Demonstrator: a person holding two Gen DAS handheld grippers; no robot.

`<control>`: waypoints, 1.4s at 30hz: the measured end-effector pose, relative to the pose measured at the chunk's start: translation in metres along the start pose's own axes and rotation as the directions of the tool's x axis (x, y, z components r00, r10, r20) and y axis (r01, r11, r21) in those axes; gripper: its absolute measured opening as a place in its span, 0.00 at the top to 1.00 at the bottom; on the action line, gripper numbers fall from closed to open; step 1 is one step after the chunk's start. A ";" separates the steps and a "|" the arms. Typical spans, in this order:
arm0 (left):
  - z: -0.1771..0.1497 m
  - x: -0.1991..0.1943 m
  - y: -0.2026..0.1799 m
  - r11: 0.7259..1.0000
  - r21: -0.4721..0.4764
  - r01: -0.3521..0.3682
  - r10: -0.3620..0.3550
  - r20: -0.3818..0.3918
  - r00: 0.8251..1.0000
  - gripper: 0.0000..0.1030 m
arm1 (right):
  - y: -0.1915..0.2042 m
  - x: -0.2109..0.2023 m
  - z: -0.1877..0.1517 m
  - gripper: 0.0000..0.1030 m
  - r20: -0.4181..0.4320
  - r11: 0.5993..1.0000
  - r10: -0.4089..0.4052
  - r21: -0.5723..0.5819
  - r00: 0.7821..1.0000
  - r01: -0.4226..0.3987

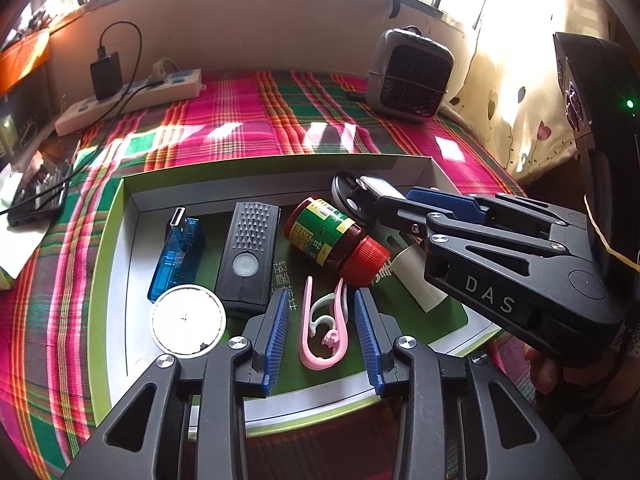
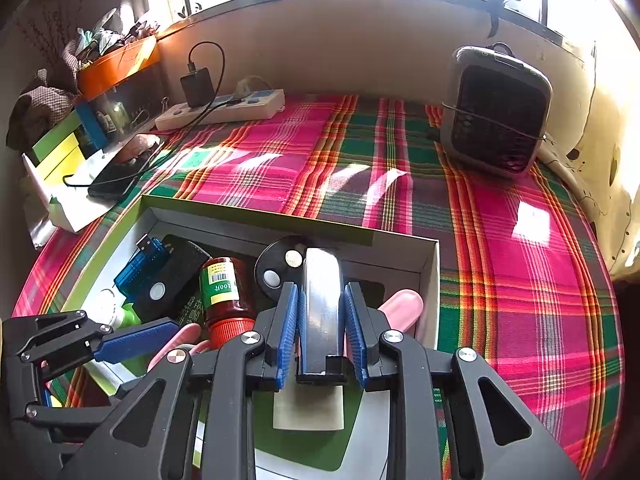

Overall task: Organize rigid objects
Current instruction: 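Open right gripper releasing black device while left gripper releases pink ear-hook in box, then lift both open grippers away from the green box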

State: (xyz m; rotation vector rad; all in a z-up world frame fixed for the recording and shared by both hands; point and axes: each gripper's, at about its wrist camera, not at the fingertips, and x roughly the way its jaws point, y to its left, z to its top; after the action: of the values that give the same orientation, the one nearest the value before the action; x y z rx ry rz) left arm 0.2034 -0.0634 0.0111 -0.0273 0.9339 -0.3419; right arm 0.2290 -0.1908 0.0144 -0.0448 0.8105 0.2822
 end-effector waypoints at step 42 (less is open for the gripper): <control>-0.062 -0.081 -0.007 0.990 -0.021 -0.138 0.140 0.079 0.987 0.61 | 0.023 -0.089 -0.068 0.54 0.066 0.998 -0.037 0.061 0.997 0.033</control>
State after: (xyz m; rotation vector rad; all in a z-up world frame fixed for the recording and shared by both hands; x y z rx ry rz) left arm 0.1083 -0.0380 0.0386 0.0099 0.8543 -0.2028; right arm 0.1163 -0.1993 0.0328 0.0062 0.7505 0.2247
